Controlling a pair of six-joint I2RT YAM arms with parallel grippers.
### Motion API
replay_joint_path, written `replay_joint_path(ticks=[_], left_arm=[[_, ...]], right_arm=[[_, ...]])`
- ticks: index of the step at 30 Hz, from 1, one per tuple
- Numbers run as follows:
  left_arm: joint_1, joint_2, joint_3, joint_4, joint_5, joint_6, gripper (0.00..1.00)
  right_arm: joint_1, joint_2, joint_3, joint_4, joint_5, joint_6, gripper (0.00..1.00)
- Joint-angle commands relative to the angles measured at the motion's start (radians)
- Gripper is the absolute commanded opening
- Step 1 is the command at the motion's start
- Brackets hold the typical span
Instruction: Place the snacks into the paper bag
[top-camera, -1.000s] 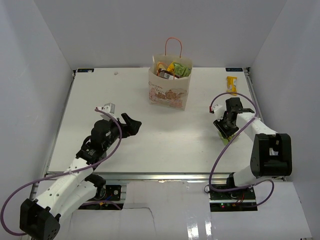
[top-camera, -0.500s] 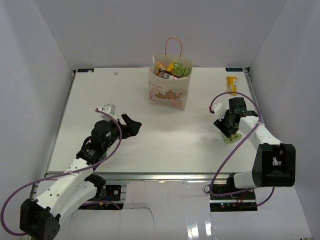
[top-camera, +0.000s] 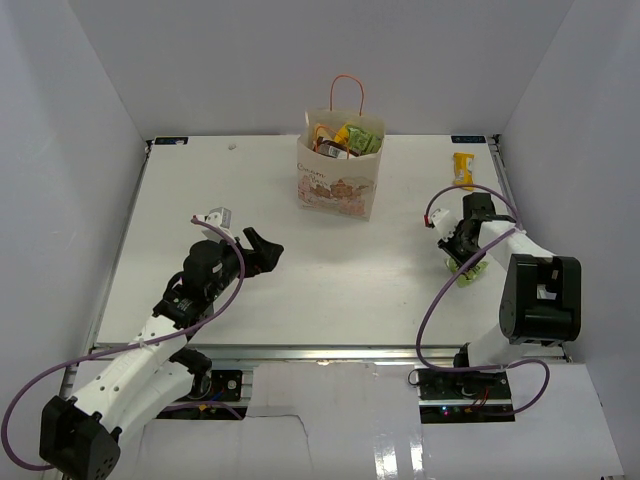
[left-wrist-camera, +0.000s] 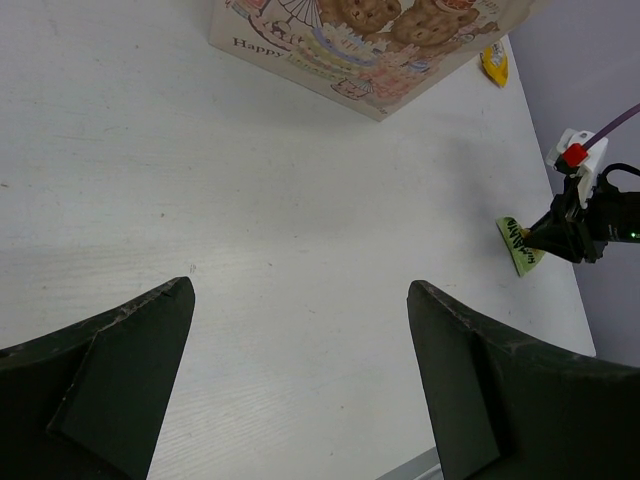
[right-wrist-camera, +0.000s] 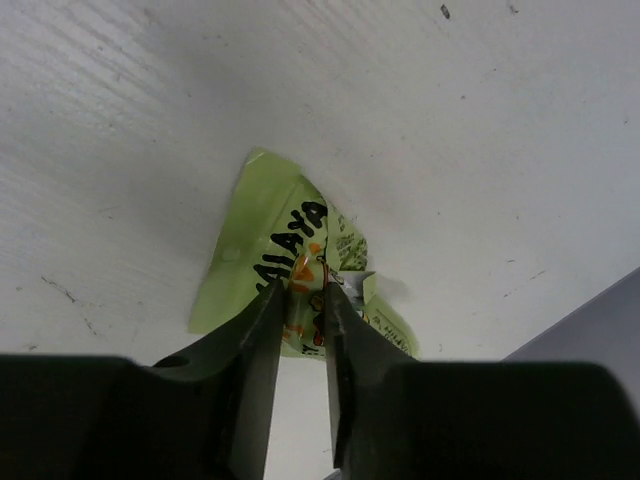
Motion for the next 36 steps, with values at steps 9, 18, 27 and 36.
replay_joint_path(ticks=[9, 18, 27, 36], left_arm=[[0.005, -0.009, -0.002, 0.014, -0.005, 0.008, 0.98], [0.003, 0.033, 0.018, 0.033, 0.013, 0.025, 0.98], [0.003, 0.076, 0.042, 0.06, 0.051, 0.034, 0.98], [0.003, 0.042, 0.071, 0.016, 0.071, 0.018, 0.98]], right_arm=[[-0.013, -0.033, 0.006, -0.015, -0.146, 0.016, 0.08], [-0.025, -0.161, 0.292, -0.101, -0.606, 0.183, 0.08], [0.085, -0.039, 0.78, 0.173, -0.797, 0.534, 0.08], [0.377, 0.311, 1.26, 0.35, -0.4, 0.738, 0.08]])
